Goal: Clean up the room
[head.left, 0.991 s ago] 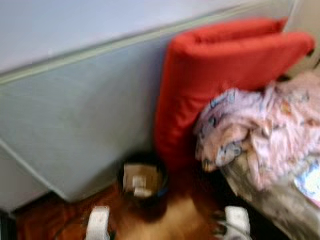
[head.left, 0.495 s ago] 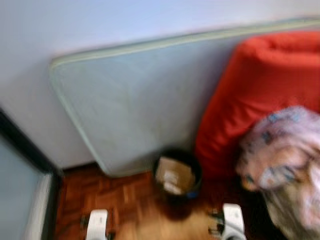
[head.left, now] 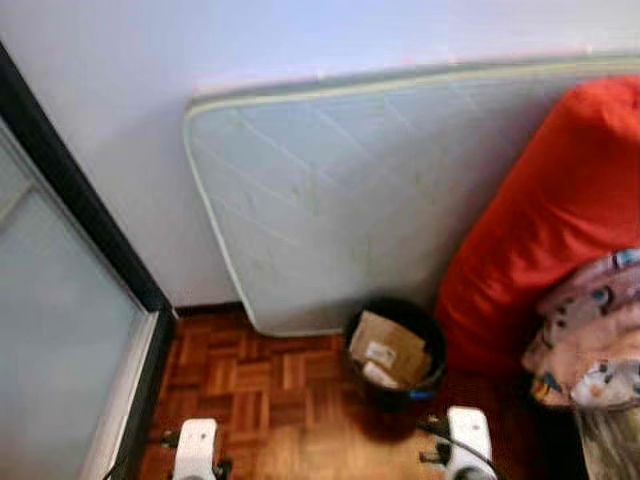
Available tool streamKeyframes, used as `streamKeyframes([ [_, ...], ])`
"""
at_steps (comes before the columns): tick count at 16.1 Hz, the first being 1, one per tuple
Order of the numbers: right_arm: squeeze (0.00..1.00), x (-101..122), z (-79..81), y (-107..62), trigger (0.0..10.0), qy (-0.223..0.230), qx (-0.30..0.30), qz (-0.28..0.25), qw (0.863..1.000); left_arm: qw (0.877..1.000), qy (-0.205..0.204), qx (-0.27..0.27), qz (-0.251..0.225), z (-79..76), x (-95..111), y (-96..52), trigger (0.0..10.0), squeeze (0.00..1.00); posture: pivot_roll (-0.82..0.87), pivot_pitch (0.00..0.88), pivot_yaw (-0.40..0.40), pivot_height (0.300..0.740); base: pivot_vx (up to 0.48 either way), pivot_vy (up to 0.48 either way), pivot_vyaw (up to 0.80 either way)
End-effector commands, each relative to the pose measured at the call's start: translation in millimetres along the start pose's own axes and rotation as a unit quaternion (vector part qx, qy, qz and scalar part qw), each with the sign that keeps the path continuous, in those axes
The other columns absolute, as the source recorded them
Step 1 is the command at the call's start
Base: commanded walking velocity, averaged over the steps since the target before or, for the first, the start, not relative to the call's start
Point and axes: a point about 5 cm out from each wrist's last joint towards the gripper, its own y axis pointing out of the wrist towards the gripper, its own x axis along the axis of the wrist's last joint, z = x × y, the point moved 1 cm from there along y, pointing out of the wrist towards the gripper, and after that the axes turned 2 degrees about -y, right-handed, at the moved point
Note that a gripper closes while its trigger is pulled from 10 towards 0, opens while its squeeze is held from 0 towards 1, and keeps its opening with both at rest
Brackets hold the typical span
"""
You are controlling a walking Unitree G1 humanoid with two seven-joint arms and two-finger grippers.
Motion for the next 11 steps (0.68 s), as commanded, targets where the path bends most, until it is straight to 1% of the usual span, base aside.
streamKeyframes([
  [1, 0.0, -2.0, 1.3, -0.2, 10.0, 0.01, -0.001, 0.005, 1.0, 1.0, -0.003, 0.005, 0.012, 3.2, -6.2, -1.3, 10.0, 0.0, -0.01, 0.013, 0.04, 0.74, 0.0, 0.0, 0.0],
  [5, 0.0, -1.7, 1.7, 0.1, 10.0, 0.006, -0.001, 0.008, 1.0, 1.0, -0.002, 0.005, 0.013, 3.2, -6.0, -1.1, 10.0, 0.0, -0.01, 0.0, 0.041, 0.74, 0.0, 0.0, 0.0],
  [8, 0.0, -2.0, 3.2, 0.4, 10.0, -0.007, 0.002, 0.014, 1.0, 1.0, -0.001, 0.006, 0.014, 3.4, -5.9, -1.1, 10.0, 0.0, -0.01, 0.0, 0.04, 0.74, 0.0, 0.0, -0.6],
  [11, 0.0, 0.5, 3.9, 0.5, 10.0, -0.01, 0.003, 0.004, 1.0, 1.0, -0.002, 0.006, 0.013, 3.0, -5.6, -1.0, 10.0, 0.0, -0.01, 0.0, 0.038, 0.74, 0.0, 0.0, 0.0],
])
